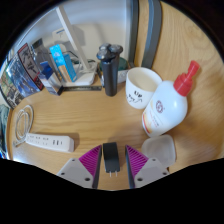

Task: Unplug charger

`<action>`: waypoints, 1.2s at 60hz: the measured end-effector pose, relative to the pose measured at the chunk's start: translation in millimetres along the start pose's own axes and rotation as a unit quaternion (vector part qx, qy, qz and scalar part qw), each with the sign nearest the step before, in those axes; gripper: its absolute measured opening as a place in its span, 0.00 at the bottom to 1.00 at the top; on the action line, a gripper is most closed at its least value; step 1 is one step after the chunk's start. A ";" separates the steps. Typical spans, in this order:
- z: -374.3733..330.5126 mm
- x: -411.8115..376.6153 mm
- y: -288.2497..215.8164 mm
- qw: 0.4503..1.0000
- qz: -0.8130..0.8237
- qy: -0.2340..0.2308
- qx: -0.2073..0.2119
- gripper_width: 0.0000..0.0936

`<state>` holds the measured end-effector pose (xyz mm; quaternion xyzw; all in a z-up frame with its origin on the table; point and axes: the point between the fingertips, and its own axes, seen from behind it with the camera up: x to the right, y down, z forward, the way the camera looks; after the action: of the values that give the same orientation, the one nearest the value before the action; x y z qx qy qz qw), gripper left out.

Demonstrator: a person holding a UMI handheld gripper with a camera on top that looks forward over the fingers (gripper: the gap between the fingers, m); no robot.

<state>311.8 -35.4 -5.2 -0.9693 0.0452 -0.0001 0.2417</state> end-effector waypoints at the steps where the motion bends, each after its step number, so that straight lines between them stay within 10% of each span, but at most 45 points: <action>1: -1.8 0.1 -3.0 1.000 0.000 0.001 0.004 0.50; 35: -271.1 -151.4 -118.7 0.947 0.003 -0.100 0.306 0.85; 72: -285.4 -324.0 62.8 0.953 -0.084 -0.127 0.263 0.87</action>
<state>-22.6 -195.9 224.4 -0.8639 -0.0693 0.0907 0.4906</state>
